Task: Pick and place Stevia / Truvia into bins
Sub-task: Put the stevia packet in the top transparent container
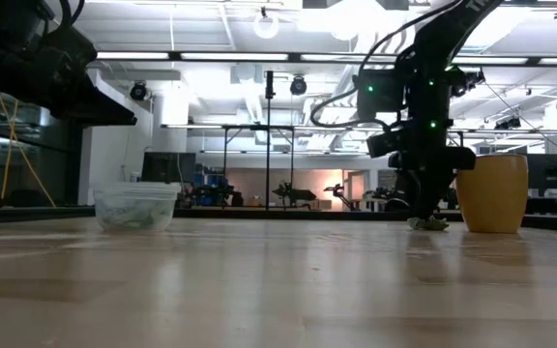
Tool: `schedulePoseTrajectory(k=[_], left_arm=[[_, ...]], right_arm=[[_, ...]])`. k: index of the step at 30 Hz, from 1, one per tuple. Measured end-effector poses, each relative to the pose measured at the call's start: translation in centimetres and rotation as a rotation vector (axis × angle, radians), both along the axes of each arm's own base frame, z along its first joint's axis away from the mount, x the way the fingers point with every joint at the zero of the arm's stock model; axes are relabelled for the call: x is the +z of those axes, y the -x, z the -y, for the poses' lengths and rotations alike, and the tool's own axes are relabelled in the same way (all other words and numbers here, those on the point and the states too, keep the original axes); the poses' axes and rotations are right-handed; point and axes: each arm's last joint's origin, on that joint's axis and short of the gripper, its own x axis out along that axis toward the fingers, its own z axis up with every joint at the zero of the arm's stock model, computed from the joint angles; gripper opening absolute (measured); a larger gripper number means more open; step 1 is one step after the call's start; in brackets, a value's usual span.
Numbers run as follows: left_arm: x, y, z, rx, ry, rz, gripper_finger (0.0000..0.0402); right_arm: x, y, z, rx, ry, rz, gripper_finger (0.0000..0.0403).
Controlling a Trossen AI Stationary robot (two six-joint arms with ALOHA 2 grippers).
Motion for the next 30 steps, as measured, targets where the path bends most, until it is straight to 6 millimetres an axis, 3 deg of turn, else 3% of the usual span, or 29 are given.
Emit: schedulePoseTrajectory(k=[6,18,30], left_arm=[[0.0,0.0,0.0,0.0,0.0,0.0,0.0177],[-0.01,0.0,0.0,0.0,0.0,-0.001,0.0177],[-0.02,0.0,0.0,0.0,0.001,-0.002,0.0177]], right_arm=[[-0.25,-0.24,0.09,-0.022,0.01,0.04,0.0194],[-0.27,0.14,0.56,-0.039,0.0,0.023,0.0144],[-0.39,0.23,0.48,-0.038,-0.016,0.023,0.0144]])
